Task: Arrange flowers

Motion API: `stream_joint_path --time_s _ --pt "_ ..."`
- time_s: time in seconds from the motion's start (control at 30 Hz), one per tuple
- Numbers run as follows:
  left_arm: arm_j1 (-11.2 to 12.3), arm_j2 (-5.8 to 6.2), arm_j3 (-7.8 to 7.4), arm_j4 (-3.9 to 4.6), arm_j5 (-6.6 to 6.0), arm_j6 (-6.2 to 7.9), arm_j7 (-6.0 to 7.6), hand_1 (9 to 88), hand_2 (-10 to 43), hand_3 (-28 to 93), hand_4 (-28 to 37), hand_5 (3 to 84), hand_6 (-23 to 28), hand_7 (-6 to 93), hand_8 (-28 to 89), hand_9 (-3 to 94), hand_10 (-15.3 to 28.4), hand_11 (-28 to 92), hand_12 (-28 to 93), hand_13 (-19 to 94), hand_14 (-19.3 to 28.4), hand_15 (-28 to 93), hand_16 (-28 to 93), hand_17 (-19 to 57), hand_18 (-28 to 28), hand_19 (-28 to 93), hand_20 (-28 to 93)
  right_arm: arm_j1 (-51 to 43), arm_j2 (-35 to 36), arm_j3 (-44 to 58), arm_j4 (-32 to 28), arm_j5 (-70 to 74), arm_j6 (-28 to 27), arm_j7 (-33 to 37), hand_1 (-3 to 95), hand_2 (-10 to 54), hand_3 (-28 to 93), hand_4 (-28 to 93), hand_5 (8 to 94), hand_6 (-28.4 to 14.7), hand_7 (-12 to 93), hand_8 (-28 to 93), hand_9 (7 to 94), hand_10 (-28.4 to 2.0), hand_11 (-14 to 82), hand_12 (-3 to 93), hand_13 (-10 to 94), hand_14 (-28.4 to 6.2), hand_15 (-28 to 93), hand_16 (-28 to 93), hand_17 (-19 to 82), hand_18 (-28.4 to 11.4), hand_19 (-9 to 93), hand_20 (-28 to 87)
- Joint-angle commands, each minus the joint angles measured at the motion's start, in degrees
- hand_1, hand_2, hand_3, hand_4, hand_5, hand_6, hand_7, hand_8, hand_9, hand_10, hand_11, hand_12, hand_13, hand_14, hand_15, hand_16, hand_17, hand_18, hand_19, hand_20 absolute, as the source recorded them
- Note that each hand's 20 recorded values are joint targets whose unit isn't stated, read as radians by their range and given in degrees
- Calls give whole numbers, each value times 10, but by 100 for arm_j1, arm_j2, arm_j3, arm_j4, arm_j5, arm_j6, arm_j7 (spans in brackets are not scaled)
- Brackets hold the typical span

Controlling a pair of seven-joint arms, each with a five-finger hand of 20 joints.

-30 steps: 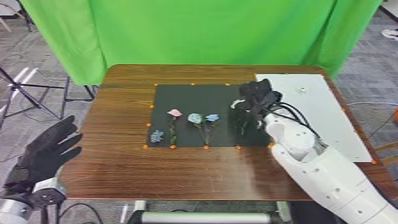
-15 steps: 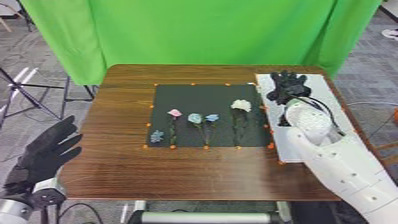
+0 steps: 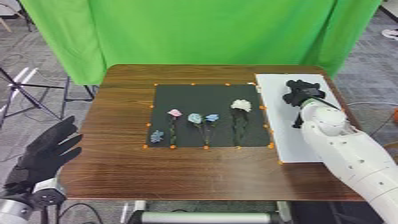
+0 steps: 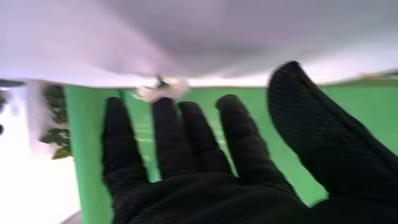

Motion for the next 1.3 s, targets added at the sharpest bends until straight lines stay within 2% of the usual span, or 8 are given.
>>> stream_joint_path --time_s 0.03,0.13,0.33,0.5,0.63,0.77,1.0,1.3 --pt "45 -15 -15 16 -8 -76 -63 247 22 705 -283 211 3 198 -103 174 92 128 176 130 125 181 54 -125 181 367 92 -19 106 -79 12 -166 755 -123 236 61 927 -213 353 -49 300 -160 401 -123 189 196 483 -69 230 189 123 -158 529 219" --pt "54 -22 -17 8 -5 -85 -75 247 22 704 -283 211 4 198 -103 175 93 128 177 130 125 181 54 -125 181 367 92 -105 146 -208 -12 -345 1396 -156 317 9 914 -250 426 -30 393 -159 476 -109 303 217 574 -48 351 206 188 -148 627 265" --pt "66 -40 -30 1 -6 -83 -70 247 22 705 -283 212 4 198 -103 175 92 128 176 130 125 182 54 -125 181 367 92 -423 287 -77 -489 -370 1408 -114 572 -95 821 -282 586 4 620 37 676 -75 374 484 802 35 417 430 346 -129 841 295" --pt "63 -48 -18 2 0 -76 -58 247 22 705 -283 212 4 198 -104 175 93 128 176 130 125 183 54 -125 181 367 92 -647 393 32 -760 -1076 1548 300 505 -95 844 -282 546 13 618 32 676 -77 376 499 687 11 492 422 288 -147 759 413" --pt "63 -50 -12 4 -3 -71 -65 247 22 705 -283 211 4 199 -103 175 92 128 176 130 125 182 53 -125 181 367 92 -651 434 8 -862 -1129 1367 659 302 -95 919 -283 385 -1 529 -215 361 -126 482 314 362 -83 627 196 152 -174 716 479" --pt "53 -47 2 6 0 -89 -89 247 22 705 -283 212 4 199 -103 176 92 128 176 130 125 184 54 -125 181 367 92 -623 437 -16 -819 -1134 1296 1033 272 -95 916 -283 290 -24 471 -203 284 -140 341 287 248 -107 521 161 99 -184 643 443" --pt "76 -55 -13 -3 -5 -80 -85 247 22 705 -283 212 4 198 -103 176 92 129 176 130 125 184 53 -125 181 368 92 -672 372 267 -797 -694 498 1004 267 -95 902 -282 279 -45 386 -165 290 -147 233 270 320 -112 282 220 112 -179 581 346" --pt "50 -57 4 9 -2 -81 -98 246 21 706 -283 212 4 199 -103 176 93 129 175 130 125 182 53 -125 181 368 92 -701 302 290 -481 -430 675 827 304 -95 894 -281 341 -78 377 -152 390 -151 291 233 523 -59 299 152 255 -110 652 297"
